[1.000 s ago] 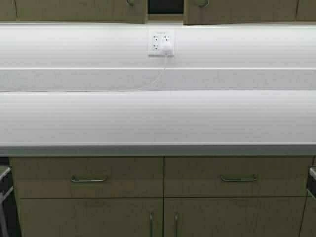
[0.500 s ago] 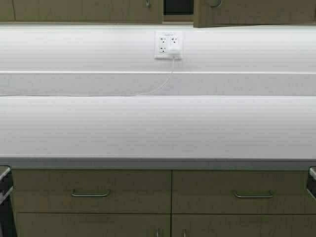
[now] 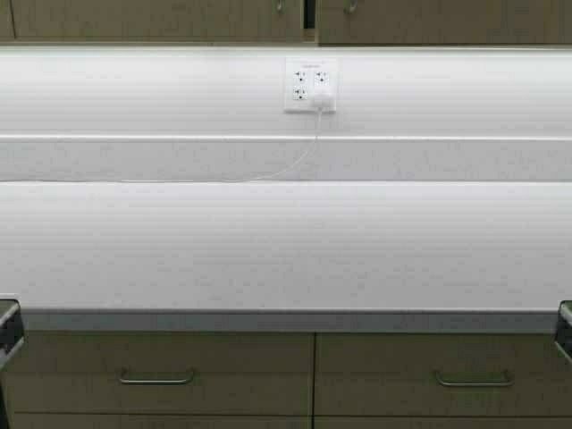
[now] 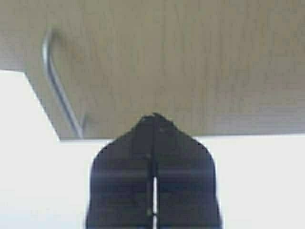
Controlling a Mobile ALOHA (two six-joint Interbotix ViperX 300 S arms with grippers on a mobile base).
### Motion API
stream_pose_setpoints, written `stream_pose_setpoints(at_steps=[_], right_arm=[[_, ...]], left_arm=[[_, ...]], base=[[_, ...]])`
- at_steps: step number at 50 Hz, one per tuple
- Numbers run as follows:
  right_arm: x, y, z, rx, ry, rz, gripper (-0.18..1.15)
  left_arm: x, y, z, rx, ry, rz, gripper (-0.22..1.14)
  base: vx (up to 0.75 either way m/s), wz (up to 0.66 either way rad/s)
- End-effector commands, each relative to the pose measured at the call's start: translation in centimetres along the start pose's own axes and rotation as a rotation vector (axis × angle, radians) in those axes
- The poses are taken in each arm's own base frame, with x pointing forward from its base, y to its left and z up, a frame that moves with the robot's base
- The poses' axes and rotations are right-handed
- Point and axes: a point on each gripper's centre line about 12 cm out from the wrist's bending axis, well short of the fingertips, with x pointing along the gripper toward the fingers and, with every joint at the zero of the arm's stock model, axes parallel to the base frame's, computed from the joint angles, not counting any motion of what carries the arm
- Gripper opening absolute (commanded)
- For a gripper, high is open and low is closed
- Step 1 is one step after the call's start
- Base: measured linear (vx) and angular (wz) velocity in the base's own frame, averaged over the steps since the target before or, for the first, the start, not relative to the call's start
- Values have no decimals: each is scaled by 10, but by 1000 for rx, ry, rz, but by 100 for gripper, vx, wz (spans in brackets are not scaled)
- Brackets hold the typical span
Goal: Open the cabinet, put the pot inside, then close it
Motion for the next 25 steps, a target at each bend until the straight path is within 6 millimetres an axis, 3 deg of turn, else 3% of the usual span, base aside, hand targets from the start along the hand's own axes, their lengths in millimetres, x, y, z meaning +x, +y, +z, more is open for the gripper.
stream_pose_setpoints(at_steps=[1, 12, 25], right_arm=[[-19, 7, -9, -6, -13, 30, 6], [-40, 14, -23, -24, -18, 63, 6], [-50, 13, -14, -22, -52, 63, 6]], left_arm=[[-12, 2, 15, -26, -45, 6, 3], [-28, 2, 9, -32, -40, 5, 3], [-31, 3, -4, -21, -13, 5, 3]], base=[[10, -10], [7, -7], [2, -2]])
